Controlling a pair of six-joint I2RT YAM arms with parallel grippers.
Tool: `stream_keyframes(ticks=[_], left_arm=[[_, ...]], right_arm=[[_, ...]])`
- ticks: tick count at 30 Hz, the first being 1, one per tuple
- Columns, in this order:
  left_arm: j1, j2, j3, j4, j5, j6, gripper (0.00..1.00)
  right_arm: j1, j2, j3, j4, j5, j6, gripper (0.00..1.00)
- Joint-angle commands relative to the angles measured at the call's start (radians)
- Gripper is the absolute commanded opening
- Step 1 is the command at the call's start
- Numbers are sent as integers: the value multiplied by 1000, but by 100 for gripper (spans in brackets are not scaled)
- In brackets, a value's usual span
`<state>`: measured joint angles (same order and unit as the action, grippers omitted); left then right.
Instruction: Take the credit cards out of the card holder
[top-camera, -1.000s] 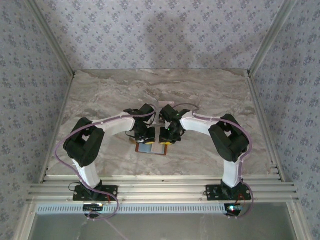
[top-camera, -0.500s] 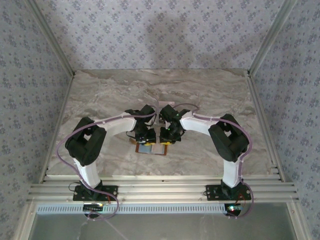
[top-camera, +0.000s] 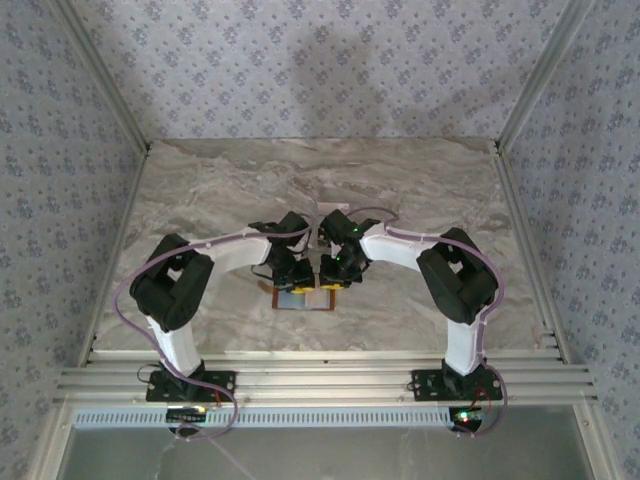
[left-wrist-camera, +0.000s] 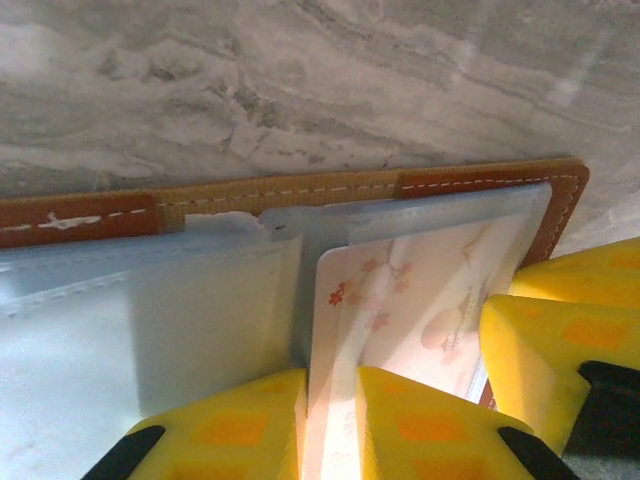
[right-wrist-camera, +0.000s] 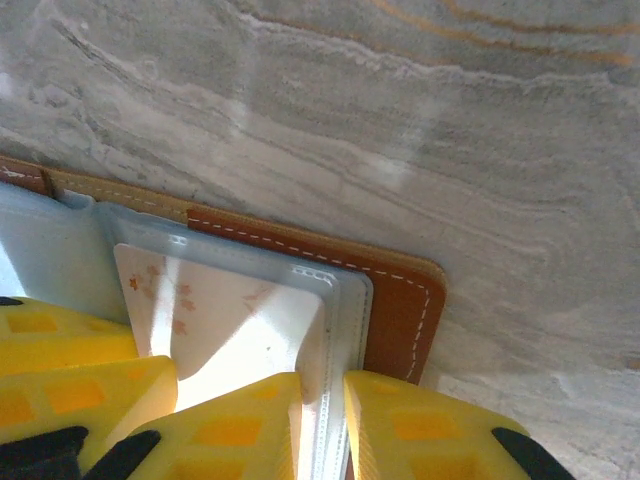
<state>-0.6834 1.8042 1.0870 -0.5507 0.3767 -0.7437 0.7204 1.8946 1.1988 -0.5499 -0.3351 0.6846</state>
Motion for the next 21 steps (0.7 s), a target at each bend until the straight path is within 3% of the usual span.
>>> stream_keyframes(ticks=[1,11,21], left_arm=[[15,-3,-36,15,20,13,21],[53,-50,-137,232,183,21,19],[68,-136,-190,321,221,23,8]], right_arm=[[12,46,-31,0,2,7,22],[12,50,-33,10,-12,13,22],[14,46,-32,13,-21,18,22]])
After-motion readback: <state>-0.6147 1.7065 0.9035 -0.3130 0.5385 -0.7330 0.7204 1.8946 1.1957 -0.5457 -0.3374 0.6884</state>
